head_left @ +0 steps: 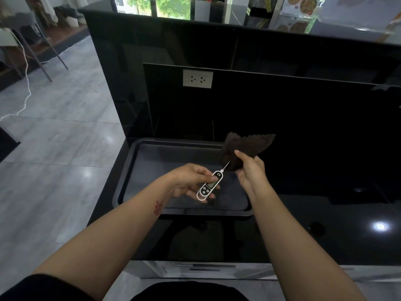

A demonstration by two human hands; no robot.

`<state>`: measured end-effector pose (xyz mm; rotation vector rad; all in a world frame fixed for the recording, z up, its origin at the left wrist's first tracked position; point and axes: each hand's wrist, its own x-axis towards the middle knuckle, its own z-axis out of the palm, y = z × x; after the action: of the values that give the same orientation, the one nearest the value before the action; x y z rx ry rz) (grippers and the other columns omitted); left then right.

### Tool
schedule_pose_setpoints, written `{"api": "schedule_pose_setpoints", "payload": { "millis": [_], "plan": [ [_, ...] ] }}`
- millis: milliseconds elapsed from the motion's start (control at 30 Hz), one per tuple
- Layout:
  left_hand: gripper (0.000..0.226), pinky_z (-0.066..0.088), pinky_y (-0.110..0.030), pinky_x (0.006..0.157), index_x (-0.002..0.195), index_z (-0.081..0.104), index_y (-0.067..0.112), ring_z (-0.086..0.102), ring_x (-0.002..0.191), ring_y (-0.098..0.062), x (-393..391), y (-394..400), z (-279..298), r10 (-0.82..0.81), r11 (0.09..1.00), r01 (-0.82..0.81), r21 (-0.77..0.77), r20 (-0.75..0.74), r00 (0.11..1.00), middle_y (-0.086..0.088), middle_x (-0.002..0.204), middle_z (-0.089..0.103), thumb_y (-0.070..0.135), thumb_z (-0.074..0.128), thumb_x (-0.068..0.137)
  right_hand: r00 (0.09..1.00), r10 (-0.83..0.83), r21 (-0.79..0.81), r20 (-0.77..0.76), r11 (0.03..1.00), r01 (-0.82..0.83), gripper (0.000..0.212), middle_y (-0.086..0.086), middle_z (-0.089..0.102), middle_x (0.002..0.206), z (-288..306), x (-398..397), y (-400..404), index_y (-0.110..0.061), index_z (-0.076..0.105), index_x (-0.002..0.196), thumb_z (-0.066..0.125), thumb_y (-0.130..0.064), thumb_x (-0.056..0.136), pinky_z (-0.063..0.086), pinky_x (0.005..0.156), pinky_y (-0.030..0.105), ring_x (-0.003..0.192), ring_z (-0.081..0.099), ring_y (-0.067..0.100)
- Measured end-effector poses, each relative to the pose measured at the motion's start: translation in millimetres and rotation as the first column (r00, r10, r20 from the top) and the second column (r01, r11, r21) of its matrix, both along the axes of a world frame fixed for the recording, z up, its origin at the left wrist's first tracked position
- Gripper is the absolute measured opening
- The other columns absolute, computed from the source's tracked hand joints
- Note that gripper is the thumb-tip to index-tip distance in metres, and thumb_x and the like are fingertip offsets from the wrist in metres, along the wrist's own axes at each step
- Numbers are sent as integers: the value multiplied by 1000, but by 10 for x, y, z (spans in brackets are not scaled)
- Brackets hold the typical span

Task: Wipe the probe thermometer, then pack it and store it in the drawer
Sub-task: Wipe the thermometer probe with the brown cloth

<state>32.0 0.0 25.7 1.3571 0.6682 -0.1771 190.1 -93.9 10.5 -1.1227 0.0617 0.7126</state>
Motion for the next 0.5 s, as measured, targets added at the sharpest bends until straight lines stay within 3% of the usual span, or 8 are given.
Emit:
{"api": "schedule_pose_setpoints", "payload": {
  "millis": [167, 367, 500],
  "plan": [
    [36, 61, -41, 72, 120, 61, -2, 74, 86, -27, -34, 24, -2, 30, 999, -29, 32, -14, 999, -15, 108, 74, 22, 65, 94, 998, 70, -74, 1, 995, -70, 39, 20, 68, 118, -111, -208, 44, 2, 57, 127, 64, 5, 89, 55, 93, 45, 104, 68, 31],
    [35, 62, -37, 68, 120, 62, 0, 73, 85, -29, -108, 38, -24, 16, 999, -16, 28, -27, 999, -15, 109, 74, 24, 66, 93, 1000, 19, -100, 3, 995, -19, 38, 18, 67, 120, -63, -53, 32, -4, 59, 124, 66, 2, 88, 51, 98, 53, 110, 65, 34],
    [36, 62, -39, 70, 119, 62, -1, 74, 86, -30, -113, 64, -36, 40, 999, -40, 24, -17, 999, -16, 107, 74, 24, 67, 92, 1000, 8, -76, -5, 997, -9, 36, 18, 69, 109, -175, -259, 119, 0, 58, 122, 64, 7, 87, 51, 98, 51, 93, 68, 29]
  ]
}}
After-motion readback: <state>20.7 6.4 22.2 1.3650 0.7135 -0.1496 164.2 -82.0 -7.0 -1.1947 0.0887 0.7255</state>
